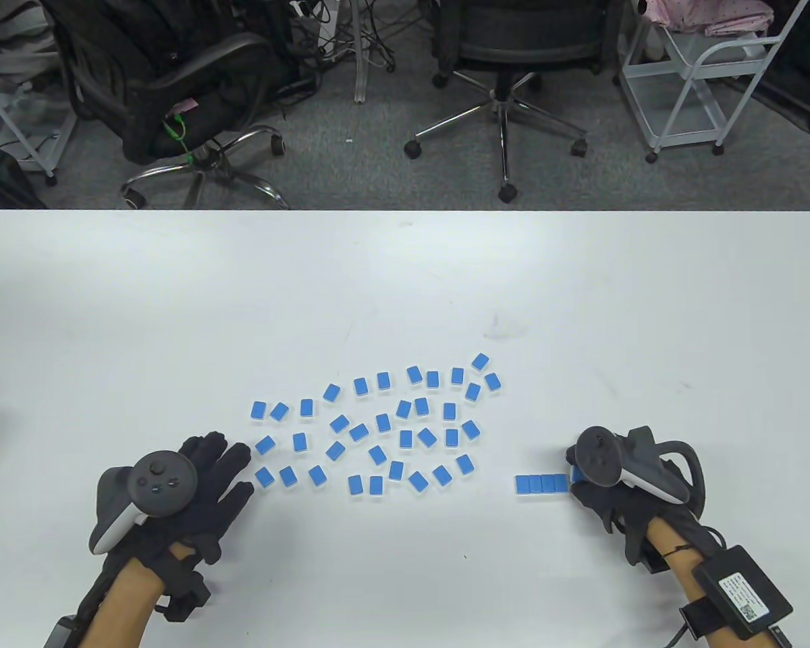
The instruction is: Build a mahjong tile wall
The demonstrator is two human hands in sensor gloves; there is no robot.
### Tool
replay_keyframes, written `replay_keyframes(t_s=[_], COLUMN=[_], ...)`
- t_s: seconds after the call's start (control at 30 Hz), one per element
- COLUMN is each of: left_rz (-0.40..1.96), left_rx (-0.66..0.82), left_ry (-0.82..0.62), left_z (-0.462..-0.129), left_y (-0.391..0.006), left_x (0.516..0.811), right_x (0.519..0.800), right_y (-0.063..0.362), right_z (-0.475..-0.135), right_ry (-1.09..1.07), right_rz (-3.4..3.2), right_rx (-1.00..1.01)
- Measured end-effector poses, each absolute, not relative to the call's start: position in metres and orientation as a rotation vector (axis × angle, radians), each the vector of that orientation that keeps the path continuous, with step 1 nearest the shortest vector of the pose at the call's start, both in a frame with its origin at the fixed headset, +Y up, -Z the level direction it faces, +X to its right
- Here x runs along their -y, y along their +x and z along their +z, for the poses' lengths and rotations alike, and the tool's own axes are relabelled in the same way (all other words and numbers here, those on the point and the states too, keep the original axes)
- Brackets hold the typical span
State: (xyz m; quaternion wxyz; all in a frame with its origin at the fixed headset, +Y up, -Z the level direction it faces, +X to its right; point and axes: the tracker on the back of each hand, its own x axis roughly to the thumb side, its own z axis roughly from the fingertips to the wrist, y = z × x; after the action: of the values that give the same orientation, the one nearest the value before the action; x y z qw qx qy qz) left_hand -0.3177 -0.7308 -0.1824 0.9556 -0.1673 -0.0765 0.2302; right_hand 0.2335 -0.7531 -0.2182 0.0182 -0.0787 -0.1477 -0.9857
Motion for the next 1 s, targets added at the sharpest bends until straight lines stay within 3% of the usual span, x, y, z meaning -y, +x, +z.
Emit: replay_keyframes(t_s=[1.0], left_rz=[0.494], left_rx=[0.134], left_ry=[-0.364], left_z=[-0.18], left_y=[-0.323], left_x=[0.733], right_x=[0.751], right_y=[0.218], right_z=[-0.213], right_ry=[-0.318], right_rz=[-2.943], right_rx=[0.433])
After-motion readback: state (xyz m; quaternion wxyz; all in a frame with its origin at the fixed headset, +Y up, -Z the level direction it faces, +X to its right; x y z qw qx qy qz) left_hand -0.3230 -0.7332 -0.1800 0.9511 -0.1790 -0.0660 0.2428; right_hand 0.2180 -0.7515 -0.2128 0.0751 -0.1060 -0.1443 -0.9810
